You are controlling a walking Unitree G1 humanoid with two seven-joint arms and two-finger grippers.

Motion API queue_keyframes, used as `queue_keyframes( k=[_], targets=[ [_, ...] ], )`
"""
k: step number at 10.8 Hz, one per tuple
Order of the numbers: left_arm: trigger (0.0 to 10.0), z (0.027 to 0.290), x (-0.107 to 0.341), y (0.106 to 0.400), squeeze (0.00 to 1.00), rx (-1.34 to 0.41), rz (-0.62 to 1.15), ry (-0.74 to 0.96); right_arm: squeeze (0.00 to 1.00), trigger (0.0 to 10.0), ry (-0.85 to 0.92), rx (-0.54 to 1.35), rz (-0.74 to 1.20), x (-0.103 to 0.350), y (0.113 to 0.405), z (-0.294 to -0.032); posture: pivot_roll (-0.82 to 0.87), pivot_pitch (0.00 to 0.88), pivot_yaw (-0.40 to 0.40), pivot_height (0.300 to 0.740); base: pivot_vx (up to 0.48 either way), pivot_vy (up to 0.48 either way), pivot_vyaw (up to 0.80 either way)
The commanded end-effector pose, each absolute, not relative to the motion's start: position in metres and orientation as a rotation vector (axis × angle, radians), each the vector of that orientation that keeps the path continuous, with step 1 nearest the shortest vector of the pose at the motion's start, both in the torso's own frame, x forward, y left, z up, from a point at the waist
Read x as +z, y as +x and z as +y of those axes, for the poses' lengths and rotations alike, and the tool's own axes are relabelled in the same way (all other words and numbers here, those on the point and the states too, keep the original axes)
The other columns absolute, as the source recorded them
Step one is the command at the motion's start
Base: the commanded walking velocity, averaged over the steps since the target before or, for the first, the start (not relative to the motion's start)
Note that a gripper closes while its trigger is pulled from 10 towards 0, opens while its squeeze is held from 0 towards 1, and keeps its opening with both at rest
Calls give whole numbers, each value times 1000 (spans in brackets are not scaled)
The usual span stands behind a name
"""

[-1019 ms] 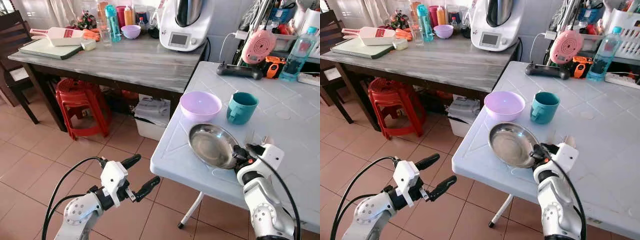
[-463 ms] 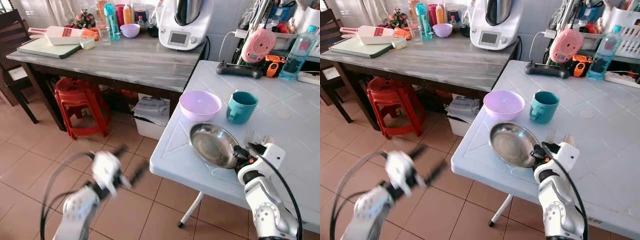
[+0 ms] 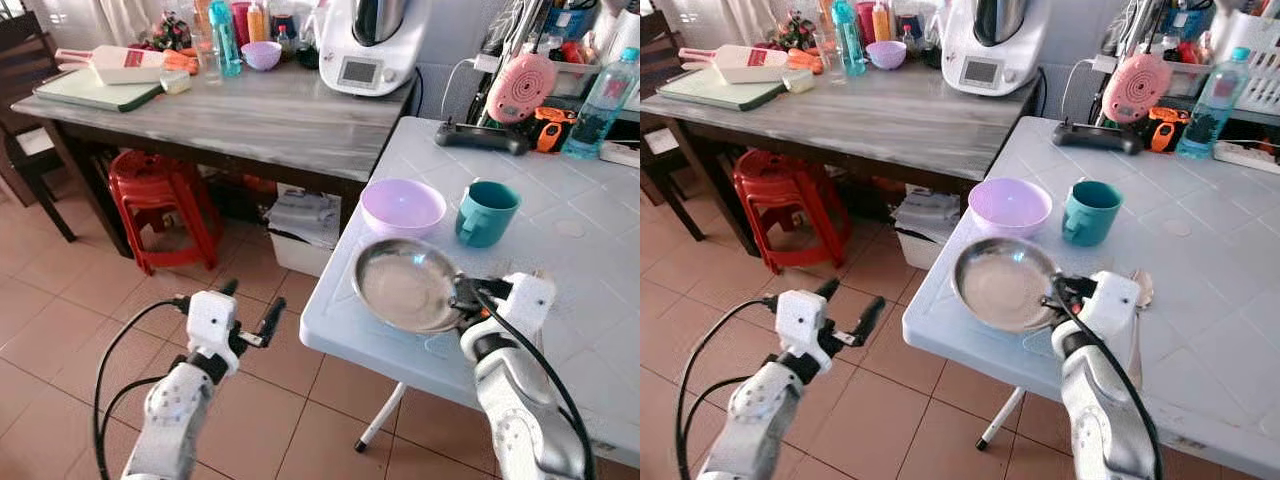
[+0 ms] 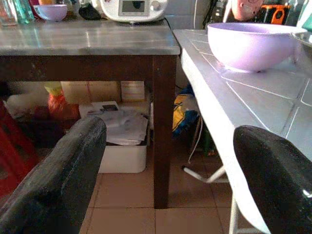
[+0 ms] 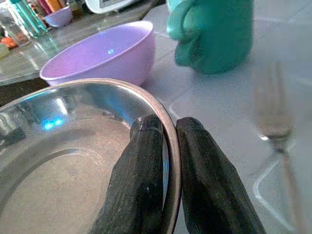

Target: Setting the table

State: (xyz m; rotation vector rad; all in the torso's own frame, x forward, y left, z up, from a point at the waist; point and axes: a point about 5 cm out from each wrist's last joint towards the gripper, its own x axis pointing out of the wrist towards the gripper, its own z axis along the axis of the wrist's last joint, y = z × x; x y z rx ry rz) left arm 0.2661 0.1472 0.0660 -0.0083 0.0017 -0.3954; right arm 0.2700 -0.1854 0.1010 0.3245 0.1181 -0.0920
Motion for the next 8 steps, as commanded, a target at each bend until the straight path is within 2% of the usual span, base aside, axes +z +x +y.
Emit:
queue_keyframes(
  k=[1, 2, 5, 8],
  targets=[
    [10000, 145, 67, 270, 0, -403, 7, -15, 0, 10000, 306, -90, 107, 106, 269, -186, 93, 0, 18, 740, 0, 0, 0],
    [10000, 145, 69, 273, 0, -395, 6, -38, 0, 10000, 300, -92, 107, 105, 269, -186, 91, 0, 18, 740, 0, 0, -619],
    [10000, 150, 73, 279, 0, -387, -2, -69, 0, 10000, 276, -91, 110, 102, 267, -182, 87, 0, 23, 740, 0, 308, -573],
    [10000, 148, 74, 280, 0, -387, -2, -74, 0, 10000, 260, -92, 106, 102, 266, -183, 81, 0, 28, 740, 0, 352, 0]
  ],
)
